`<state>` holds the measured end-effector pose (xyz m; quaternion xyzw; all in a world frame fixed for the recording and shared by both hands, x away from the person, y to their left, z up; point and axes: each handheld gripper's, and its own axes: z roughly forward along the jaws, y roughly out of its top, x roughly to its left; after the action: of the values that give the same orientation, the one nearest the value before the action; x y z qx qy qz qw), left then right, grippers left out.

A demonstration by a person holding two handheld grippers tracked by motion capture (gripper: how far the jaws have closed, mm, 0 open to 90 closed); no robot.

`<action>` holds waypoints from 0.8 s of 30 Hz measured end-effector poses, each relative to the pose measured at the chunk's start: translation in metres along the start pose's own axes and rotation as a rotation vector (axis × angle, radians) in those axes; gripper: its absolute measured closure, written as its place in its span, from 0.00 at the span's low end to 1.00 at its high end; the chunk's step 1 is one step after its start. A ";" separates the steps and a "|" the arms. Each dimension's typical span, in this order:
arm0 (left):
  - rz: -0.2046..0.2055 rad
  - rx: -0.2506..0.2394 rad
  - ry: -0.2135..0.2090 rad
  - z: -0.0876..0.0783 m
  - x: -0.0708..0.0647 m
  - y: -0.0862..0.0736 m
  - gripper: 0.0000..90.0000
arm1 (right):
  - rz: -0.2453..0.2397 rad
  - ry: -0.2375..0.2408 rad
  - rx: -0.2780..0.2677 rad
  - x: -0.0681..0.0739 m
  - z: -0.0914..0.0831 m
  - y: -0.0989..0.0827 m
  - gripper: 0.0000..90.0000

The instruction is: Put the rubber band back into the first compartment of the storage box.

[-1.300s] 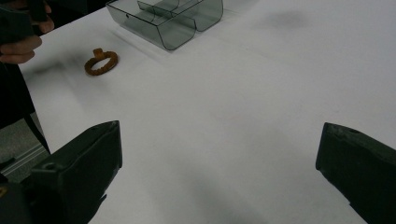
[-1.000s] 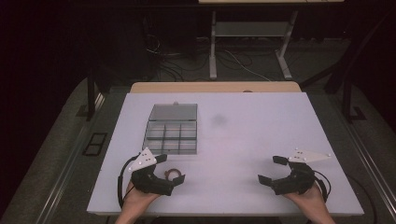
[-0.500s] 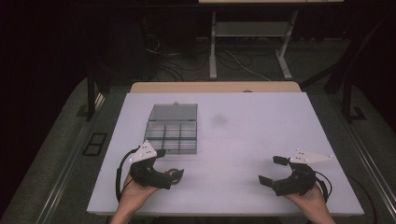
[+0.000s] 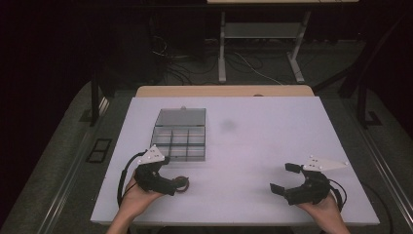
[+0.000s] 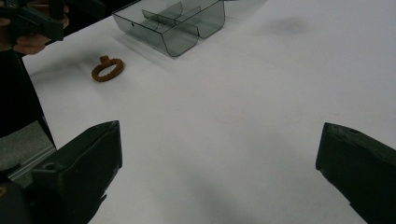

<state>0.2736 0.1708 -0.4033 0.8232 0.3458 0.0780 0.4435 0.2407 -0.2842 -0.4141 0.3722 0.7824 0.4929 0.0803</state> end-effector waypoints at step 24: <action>0.053 0.190 -0.032 0.019 0.015 0.007 0.05 | -0.005 0.005 0.007 0.002 0.002 0.000 0.01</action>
<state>0.2966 0.1649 -0.4123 0.8717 0.3224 0.0435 0.3665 0.2402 -0.2818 -0.4146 0.3691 0.7853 0.4909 0.0784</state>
